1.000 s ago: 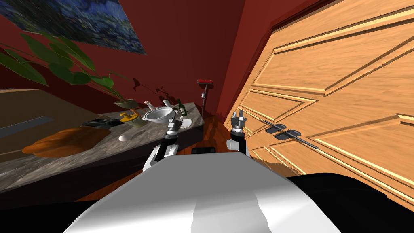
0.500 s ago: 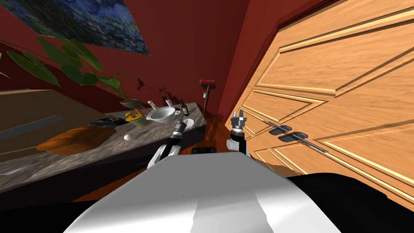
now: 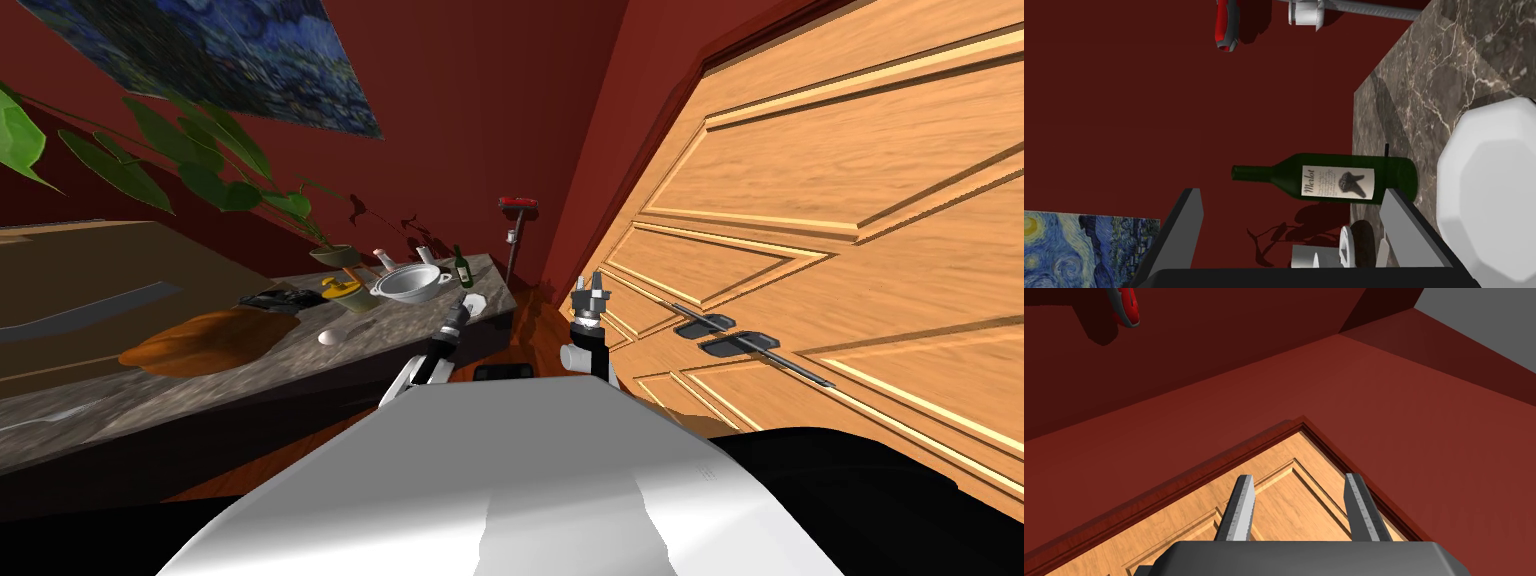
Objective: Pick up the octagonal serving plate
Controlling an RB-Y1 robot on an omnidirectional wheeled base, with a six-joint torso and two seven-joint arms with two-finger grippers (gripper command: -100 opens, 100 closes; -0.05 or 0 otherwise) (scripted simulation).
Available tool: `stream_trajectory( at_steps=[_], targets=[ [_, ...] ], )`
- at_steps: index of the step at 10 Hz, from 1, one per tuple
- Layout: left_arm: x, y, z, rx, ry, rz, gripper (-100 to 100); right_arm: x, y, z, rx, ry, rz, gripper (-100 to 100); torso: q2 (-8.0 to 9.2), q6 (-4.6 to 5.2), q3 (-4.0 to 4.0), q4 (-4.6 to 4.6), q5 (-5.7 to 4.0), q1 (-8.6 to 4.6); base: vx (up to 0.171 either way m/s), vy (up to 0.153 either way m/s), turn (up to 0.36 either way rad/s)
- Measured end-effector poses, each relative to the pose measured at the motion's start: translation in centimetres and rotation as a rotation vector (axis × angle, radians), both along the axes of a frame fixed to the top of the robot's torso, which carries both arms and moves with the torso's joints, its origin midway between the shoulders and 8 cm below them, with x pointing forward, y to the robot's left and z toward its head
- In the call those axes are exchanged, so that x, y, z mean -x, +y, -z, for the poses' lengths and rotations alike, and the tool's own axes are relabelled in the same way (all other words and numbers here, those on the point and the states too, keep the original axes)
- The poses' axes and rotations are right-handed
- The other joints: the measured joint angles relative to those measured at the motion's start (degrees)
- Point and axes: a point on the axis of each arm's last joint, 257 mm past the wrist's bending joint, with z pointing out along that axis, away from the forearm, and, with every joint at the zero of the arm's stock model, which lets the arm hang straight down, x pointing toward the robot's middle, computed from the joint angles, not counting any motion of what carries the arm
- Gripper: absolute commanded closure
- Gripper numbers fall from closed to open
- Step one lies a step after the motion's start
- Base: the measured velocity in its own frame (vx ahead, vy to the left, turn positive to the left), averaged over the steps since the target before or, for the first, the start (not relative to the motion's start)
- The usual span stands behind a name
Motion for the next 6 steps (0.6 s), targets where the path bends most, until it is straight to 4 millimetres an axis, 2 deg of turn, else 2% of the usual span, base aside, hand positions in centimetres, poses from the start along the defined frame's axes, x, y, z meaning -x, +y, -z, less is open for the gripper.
stream_trajectory(
  at_steps=[6],
  targets=[
    [0.2, -2.8, 6.8, -0.022, 0.203, 0.011, -100, 0.0, 0.0, 0.0, 0.0, 0.0, 0.0, 0, 0.0, 0.0, 0.0, 0.0, -0.01, -0.04, 0.017, 0.058, 0.038]
  ],
)
